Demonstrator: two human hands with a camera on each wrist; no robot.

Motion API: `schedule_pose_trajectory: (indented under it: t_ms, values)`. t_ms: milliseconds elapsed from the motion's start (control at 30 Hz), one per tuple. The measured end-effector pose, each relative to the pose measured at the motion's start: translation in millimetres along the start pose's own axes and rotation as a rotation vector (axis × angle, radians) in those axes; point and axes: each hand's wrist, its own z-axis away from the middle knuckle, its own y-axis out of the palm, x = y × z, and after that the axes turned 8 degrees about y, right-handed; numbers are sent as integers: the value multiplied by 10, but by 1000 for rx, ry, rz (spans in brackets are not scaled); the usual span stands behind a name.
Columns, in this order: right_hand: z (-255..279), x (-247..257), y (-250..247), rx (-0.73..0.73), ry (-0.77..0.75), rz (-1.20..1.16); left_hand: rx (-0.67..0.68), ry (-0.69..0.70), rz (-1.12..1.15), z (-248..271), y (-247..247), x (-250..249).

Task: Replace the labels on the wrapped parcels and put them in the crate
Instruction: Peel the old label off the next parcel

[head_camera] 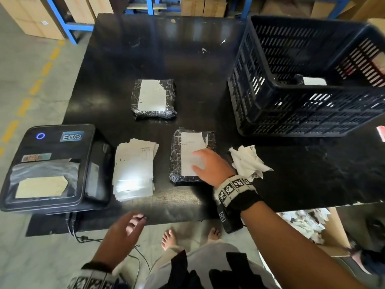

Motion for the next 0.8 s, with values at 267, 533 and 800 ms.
schedule_pose_trajectory:
  t_ms: [267, 533, 800]
  values:
    - [41, 147, 155, 37, -177, 256, -27, 334, -176, -958, 443, -390]
    - [-60, 203, 62, 123, -251, 370, 50, 204, -161, -1247, 539, -359]
    - [-68, 170, 75, 116, -324, 414, -29, 182, -38, -1256, 624, -273]
